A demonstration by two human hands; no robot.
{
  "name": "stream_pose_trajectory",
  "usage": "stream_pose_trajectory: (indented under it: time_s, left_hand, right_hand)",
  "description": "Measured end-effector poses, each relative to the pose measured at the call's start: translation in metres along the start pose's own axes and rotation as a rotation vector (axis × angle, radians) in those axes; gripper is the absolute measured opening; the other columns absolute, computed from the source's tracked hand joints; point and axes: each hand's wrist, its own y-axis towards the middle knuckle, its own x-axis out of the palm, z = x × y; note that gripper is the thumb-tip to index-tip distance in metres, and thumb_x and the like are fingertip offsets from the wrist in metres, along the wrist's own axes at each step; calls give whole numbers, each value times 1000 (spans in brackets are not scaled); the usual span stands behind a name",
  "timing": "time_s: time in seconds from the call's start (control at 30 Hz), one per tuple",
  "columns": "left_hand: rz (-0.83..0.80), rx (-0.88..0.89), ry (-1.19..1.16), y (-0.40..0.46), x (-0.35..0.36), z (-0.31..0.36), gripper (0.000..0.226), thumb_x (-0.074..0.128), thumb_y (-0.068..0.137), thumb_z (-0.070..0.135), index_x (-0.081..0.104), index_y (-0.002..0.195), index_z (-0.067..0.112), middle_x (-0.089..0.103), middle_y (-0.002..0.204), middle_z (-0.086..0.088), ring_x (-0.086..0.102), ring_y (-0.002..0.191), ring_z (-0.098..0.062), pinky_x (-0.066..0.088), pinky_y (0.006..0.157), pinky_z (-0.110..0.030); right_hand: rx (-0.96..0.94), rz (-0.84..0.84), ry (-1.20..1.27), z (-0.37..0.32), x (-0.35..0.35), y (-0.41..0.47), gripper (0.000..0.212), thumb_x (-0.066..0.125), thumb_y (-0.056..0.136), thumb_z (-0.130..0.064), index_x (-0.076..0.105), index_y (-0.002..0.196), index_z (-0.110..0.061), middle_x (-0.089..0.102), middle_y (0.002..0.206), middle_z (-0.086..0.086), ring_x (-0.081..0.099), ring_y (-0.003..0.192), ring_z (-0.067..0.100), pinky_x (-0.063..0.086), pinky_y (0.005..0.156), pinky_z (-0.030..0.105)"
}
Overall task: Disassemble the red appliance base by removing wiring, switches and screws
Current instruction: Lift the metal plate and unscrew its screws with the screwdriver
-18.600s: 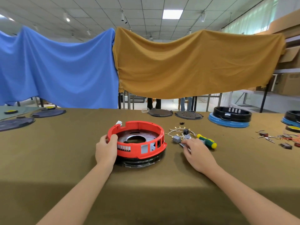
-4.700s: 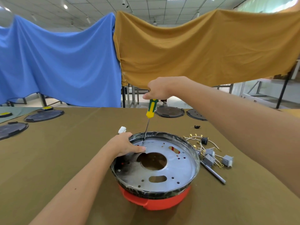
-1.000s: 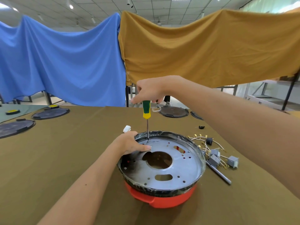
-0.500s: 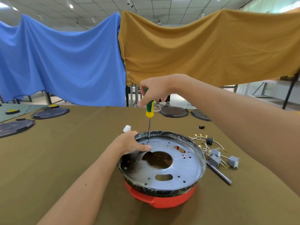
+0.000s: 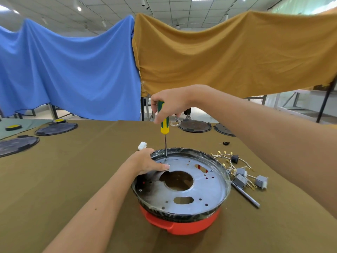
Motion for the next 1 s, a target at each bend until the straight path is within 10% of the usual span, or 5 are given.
stream_pose_trajectory:
  time_s: [0.13, 0.37, 0.53, 0.73, 1.0]
  left_hand:
    - [-7, -7, -12, 0, 0, 0, 108, 76, 72, 60, 24, 154, 13, 27, 160, -4, 33, 143, -27, 31, 111, -38]
    - [10, -4, 20, 1, 1, -1, 108, 76, 72, 61, 25, 154, 12, 32, 158, -5, 35, 142, -26, 31, 112, -37]
    - [4, -9, 19, 0, 0, 2, 107, 75, 73, 60, 24, 154, 13, 32, 158, -5, 35, 142, -28, 32, 112, -39]
    - [15, 2, 54, -3, -1, 4, 104, 74, 75, 61, 25, 154, 14, 32, 158, -4, 35, 142, -27, 32, 112, -38]
    - [19, -14, 184, -5, -3, 7, 102, 70, 74, 67, 29, 152, 15, 38, 154, -4, 42, 136, -26, 39, 109, -38]
  right_hand:
    - [76, 123, -310, 2, 3, 5, 47, 42, 98, -61, 53, 102, -15, 61, 90, 5, 62, 80, 25, 48, 69, 36]
    - [-57, -5, 29, 2, -6, -5, 25, 61, 80, 3, 62, 102, -10, 57, 87, 1, 52, 69, 16, 43, 55, 25]
    - [26, 67, -57, 6, 0, 0, 31, 67, 91, -40, 59, 103, -12, 64, 79, -1, 63, 59, 11, 50, 53, 21]
    - [-73, 85, 49, 10, 1, -9, 23, 65, 79, 4, 62, 97, -10, 55, 80, 1, 50, 61, 15, 40, 51, 24]
    - [-91, 224, 4, 30, 11, -29, 14, 70, 87, -17, 60, 97, -18, 63, 94, 2, 59, 71, 16, 51, 64, 32]
